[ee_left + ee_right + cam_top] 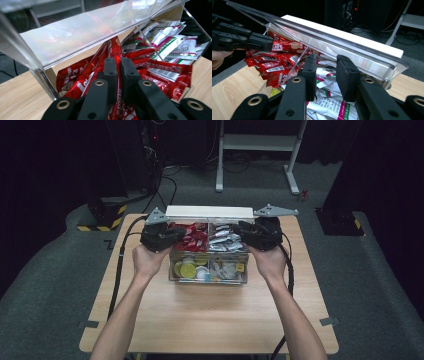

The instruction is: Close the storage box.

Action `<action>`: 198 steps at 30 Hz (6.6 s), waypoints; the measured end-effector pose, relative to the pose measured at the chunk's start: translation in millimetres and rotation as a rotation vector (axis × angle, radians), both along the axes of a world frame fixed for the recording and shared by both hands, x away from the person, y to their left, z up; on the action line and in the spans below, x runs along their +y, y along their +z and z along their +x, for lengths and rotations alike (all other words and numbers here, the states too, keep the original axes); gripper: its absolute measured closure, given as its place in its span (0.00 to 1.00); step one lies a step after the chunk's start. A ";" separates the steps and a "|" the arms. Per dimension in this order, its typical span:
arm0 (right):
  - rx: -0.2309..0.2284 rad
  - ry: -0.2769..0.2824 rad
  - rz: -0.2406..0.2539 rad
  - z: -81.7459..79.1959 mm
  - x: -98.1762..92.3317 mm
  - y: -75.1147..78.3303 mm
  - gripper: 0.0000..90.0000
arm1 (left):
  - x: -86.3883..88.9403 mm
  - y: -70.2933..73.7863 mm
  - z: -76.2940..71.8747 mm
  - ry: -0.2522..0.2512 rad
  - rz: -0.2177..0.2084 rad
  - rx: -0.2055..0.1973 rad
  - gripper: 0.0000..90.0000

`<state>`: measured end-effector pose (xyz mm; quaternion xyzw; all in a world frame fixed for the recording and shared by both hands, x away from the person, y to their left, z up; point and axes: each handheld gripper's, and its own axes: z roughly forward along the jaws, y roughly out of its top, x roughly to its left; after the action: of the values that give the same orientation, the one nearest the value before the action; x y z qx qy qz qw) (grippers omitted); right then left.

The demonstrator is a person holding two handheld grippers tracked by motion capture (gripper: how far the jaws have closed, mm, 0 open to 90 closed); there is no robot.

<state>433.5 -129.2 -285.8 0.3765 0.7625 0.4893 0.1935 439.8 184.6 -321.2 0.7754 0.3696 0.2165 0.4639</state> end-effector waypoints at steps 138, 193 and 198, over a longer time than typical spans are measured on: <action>0.001 0.012 0.025 -1.0 1.9 -0.3 0.77 | 130.4 -41.7 -77.4 0.162 -0.194 -0.039 0.96; 0.003 0.010 0.036 -1.6 4.7 -0.9 0.77 | 125.5 -132.9 -66.1 0.251 -0.185 0.073 0.96; 0.005 0.009 0.028 -1.8 5.0 -0.2 0.77 | 119.7 -143.3 -61.7 0.257 -0.165 0.094 0.96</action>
<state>431.7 -124.2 -286.1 0.3768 0.7577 0.4999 0.1842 378.1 304.3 -464.6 0.6902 0.5038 0.2063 0.4768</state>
